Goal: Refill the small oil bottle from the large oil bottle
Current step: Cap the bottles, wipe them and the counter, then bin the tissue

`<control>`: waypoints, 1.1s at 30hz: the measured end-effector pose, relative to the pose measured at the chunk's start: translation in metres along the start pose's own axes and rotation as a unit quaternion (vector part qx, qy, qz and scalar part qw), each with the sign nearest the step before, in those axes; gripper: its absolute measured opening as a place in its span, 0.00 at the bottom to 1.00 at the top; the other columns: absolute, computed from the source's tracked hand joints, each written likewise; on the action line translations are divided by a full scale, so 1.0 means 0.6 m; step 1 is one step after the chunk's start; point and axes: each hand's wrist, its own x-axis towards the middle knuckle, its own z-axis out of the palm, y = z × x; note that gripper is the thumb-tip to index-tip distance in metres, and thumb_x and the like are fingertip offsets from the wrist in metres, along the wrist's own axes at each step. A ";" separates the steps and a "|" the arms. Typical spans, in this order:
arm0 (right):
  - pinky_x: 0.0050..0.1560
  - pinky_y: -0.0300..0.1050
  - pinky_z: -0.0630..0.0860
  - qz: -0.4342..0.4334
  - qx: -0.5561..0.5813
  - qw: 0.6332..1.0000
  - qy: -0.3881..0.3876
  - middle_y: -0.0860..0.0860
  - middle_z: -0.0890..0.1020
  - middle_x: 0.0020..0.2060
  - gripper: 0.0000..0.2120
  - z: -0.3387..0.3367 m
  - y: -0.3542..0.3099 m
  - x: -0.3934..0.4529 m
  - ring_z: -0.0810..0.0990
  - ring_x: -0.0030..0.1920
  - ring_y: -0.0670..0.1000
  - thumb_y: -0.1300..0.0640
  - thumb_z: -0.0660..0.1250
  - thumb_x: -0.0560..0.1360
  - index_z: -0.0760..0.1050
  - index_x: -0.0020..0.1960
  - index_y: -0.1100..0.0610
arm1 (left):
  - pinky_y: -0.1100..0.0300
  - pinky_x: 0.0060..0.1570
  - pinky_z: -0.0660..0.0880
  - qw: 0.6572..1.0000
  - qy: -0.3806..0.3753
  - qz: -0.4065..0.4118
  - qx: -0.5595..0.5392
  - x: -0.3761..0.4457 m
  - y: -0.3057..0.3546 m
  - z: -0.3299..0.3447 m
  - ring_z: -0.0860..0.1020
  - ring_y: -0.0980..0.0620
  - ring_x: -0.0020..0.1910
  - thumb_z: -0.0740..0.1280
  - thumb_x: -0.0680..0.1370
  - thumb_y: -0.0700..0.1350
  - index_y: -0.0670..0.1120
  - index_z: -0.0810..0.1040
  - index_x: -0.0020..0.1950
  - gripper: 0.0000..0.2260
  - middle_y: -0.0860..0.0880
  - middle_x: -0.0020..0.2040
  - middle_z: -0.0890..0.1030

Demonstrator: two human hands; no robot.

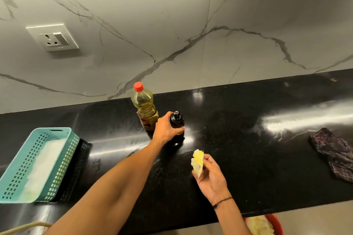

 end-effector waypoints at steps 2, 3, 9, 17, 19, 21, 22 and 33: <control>0.39 0.42 0.70 -0.004 0.000 1.000 0.003 0.54 0.81 0.41 0.07 0.005 -0.002 0.000 0.79 0.37 0.47 0.66 0.61 0.83 0.76 0.50 0.58 | 0.54 0.65 0.78 1.000 0.000 -0.002 -0.005 0.003 -0.001 0.004 0.82 0.50 0.62 0.84 0.68 0.54 0.50 0.77 0.65 0.29 0.50 0.62 0.85; 0.40 0.43 0.70 -0.006 -0.001 1.000 0.006 0.55 0.82 0.42 0.07 0.007 -0.003 0.000 0.80 0.38 0.48 0.66 0.61 0.83 0.76 0.51 0.59 | 0.55 0.65 0.77 1.000 -0.001 -0.004 -0.007 0.005 -0.003 0.006 0.82 0.50 0.63 0.84 0.68 0.54 0.50 0.77 0.65 0.29 0.50 0.62 0.85; 0.38 0.43 0.68 -0.026 -0.028 0.999 0.027 0.58 0.84 0.43 0.07 0.024 -0.008 -0.002 0.74 0.35 0.48 0.66 0.61 0.83 0.77 0.52 0.59 | 0.49 0.75 0.73 1.000 -0.017 -0.015 -0.009 0.003 -0.001 0.003 0.76 0.47 0.73 0.85 0.66 0.57 0.48 0.69 0.80 0.47 0.48 0.73 0.79; 0.28 0.40 0.67 -0.064 -0.035 0.997 0.008 0.62 0.77 0.47 0.07 0.039 -0.008 -0.008 0.72 0.32 0.47 0.64 0.62 0.83 0.74 0.60 0.59 | 0.49 0.58 0.84 0.992 0.094 0.003 -0.085 -0.134 0.041 -0.008 0.85 0.52 0.55 0.83 0.71 0.47 0.49 0.69 0.79 0.39 0.48 0.70 0.80; 0.28 0.40 0.67 -0.064 -0.037 0.997 -0.001 0.59 0.77 0.44 0.08 0.044 -0.012 -0.013 0.71 0.32 0.47 0.65 0.61 0.83 0.74 0.61 0.59 | 0.58 0.45 0.85 0.992 0.032 0.064 -0.105 -0.176 0.054 -0.015 0.85 0.56 0.42 0.81 0.73 0.42 0.52 0.73 0.76 0.33 0.49 0.67 0.81; 0.29 0.41 0.67 -0.061 -0.042 0.997 -0.013 0.57 0.78 0.42 0.09 0.049 -0.022 -0.023 0.71 0.33 0.47 0.66 0.60 0.83 0.74 0.62 0.59 | 0.61 0.45 0.84 0.982 -0.080 0.128 -0.112 -0.204 0.068 -0.025 0.84 0.56 0.46 0.78 0.74 0.38 0.56 0.73 0.75 0.32 0.50 0.66 0.81; 0.31 0.41 0.67 -0.062 -0.052 0.996 -0.024 0.57 0.80 0.43 0.10 0.048 -0.028 -0.029 0.71 0.33 0.47 0.66 0.60 0.83 0.74 0.63 0.60 | 0.60 0.47 0.84 0.974 -0.129 0.152 -0.109 -0.215 0.072 -0.030 0.84 0.54 0.49 0.77 0.75 0.36 0.57 0.73 0.75 0.32 0.52 0.65 0.81; 0.38 0.43 0.77 -0.105 -0.179 0.977 -0.051 0.59 0.80 0.49 0.09 -0.078 -0.037 -0.175 0.77 0.40 0.49 0.62 0.60 0.85 0.75 0.63 0.62 | 0.56 0.41 0.84 0.965 -0.168 0.168 -0.110 -0.327 0.136 0.020 0.85 0.53 0.42 0.82 0.74 0.46 0.51 0.84 0.61 0.17 0.52 0.51 0.85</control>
